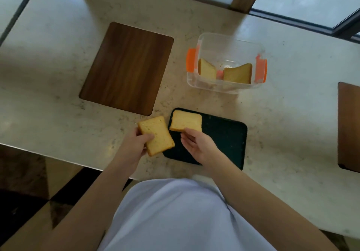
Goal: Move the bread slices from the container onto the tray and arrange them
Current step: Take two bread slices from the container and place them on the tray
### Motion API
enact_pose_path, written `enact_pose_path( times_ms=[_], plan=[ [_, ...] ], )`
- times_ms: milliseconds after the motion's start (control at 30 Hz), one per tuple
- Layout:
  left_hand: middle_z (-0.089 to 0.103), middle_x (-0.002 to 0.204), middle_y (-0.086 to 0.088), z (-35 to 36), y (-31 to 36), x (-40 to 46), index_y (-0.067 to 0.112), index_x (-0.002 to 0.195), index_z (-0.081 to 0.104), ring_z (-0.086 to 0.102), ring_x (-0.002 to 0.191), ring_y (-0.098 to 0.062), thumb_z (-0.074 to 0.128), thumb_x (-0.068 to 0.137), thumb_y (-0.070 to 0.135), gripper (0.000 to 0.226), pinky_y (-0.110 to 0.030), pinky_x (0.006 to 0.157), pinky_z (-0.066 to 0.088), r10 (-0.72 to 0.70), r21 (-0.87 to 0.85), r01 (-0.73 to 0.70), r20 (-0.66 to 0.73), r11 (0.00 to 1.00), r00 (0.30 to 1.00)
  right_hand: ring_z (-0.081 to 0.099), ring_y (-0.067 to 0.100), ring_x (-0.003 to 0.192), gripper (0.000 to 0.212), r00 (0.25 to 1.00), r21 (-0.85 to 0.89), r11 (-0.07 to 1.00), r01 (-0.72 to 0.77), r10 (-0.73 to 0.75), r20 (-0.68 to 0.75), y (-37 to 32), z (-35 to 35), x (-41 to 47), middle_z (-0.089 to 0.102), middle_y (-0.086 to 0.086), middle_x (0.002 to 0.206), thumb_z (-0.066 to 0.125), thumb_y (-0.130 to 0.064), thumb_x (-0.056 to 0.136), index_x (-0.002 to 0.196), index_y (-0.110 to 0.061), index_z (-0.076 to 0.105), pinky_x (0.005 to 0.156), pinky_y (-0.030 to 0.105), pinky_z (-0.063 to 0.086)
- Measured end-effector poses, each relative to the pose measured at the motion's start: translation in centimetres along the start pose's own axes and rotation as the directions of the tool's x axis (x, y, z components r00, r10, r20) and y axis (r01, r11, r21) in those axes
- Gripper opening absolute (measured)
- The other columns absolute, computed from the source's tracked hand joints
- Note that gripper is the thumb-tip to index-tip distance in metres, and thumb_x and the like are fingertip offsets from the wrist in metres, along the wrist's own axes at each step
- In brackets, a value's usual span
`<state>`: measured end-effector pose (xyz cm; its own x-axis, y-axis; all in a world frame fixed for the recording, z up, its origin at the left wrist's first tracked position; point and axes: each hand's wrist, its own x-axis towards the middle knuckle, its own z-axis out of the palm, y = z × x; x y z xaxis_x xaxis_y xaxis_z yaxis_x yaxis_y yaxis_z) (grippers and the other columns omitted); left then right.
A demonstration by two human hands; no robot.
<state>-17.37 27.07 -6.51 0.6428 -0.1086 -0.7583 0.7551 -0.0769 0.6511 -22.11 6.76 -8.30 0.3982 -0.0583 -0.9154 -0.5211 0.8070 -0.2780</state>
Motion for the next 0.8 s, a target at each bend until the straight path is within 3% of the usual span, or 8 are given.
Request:
enact_pose_path(
  times_ms=[100,233,467,600,633,700,733,800],
  plan=[
    [0.065,0.122,-0.004,-0.1,0.1,0.4,0.018,0.134,0.053,0.063,0.108,-0.025,0.061,0.092,0.009,0.043,-0.048,0.088,0.055,0.004,0.025,-0.004,0.0,1.0,1.0,0.07,0.026,0.094,0.024,1.0,-0.112,0.994,0.007,-0.008,-0.015,0.1,0.6,0.1,0.07,0.018,0.102,0.071,-0.007,0.09,0.112,0.002,0.067,0.074,0.034,0.061],
    [0.065,0.118,-0.002,0.2,0.3,1.0,0.021,0.128,0.054,0.064,0.105,-0.022,0.062,0.092,0.01,0.038,-0.04,0.08,0.056,0.017,0.052,-0.016,-0.008,0.999,1.0,0.072,0.025,0.093,0.032,0.995,-0.338,0.941,-0.018,-0.015,-0.094,-0.1,-0.2,0.2,0.073,0.016,0.104,0.079,-0.018,0.085,0.109,-0.001,0.067,0.072,0.034,0.061],
    [0.064,0.118,-0.002,0.4,0.0,1.3,0.019,0.129,0.053,0.063,0.106,-0.022,0.063,0.092,0.01,0.039,-0.038,0.076,0.055,-0.009,0.082,0.01,-0.003,0.997,1.0,0.073,0.028,0.09,0.025,0.992,-0.263,0.961,-0.082,0.054,-0.112,0.1,-1.4,-0.1,0.074,0.019,0.104,0.067,-0.012,0.093,0.113,0.003,0.064,0.076,0.039,0.061],
    [0.063,0.119,-0.004,0.3,0.0,1.2,0.016,0.13,0.053,0.063,0.106,-0.023,0.063,0.092,0.011,0.039,-0.039,0.078,0.055,-0.019,0.099,0.019,-0.001,0.995,1.0,0.074,0.023,0.081,0.025,0.989,-0.472,0.876,-0.099,0.033,-0.146,-0.3,-0.9,-0.6,0.077,0.014,0.096,0.07,-0.021,0.092,0.108,-0.003,0.066,0.067,0.036,0.063],
    [0.063,0.119,-0.004,0.3,0.0,1.1,0.015,0.131,0.053,0.063,0.106,-0.023,0.063,0.092,0.011,0.04,-0.039,0.078,0.055,-0.019,0.1,0.019,-0.001,0.995,1.0,0.073,0.02,0.079,0.028,0.982,-0.617,0.786,-0.044,-0.081,-0.172,-0.2,-1.1,-0.6,0.075,0.01,0.093,0.071,-0.025,0.09,0.108,-0.004,0.066,0.066,0.034,0.062],
    [0.063,0.119,-0.004,0.2,-0.1,1.0,0.015,0.131,0.052,0.063,0.105,-0.022,0.062,0.092,0.01,0.04,-0.038,0.076,0.055,-0.012,0.092,0.013,-0.012,0.996,1.0,0.065,0.018,0.08,0.033,0.897,-0.919,0.385,0.085,-0.431,-0.098,-0.1,-1.7,-0.3,0.066,0.003,0.094,0.074,-0.032,0.085,0.105,-0.01,0.059,0.067,0.036,0.058],
    [0.063,0.119,-0.004,0.2,-0.1,1.0,0.016,0.131,0.052,0.063,0.105,-0.022,0.062,0.093,0.01,0.04,-0.037,0.075,0.055,-0.009,0.088,0.01,-0.018,0.996,1.0,0.061,0.018,0.083,0.038,0.826,-0.978,0.174,0.112,-0.564,-0.006,-0.1,-1.8,-0.3,0.06,0.002,0.098,0.076,-0.035,0.082,0.104,-0.014,0.054,0.069,0.038,0.056],
    [0.063,0.118,-0.003,0.4,-0.2,1.0,0.018,0.129,0.052,0.063,0.105,-0.021,0.061,0.093,0.009,0.038,-0.036,0.073,0.055,-0.002,0.082,0.005,-0.032,0.997,0.999,0.056,0.022,0.094,0.053,0.74,-0.991,-0.048,0.126,-0.661,0.126,-0.4,-1.8,-0.2,0.053,0.003,0.11,0.081,-0.039,0.077,0.112,-0.016,0.048,0.072,0.042,0.054]
  ],
)
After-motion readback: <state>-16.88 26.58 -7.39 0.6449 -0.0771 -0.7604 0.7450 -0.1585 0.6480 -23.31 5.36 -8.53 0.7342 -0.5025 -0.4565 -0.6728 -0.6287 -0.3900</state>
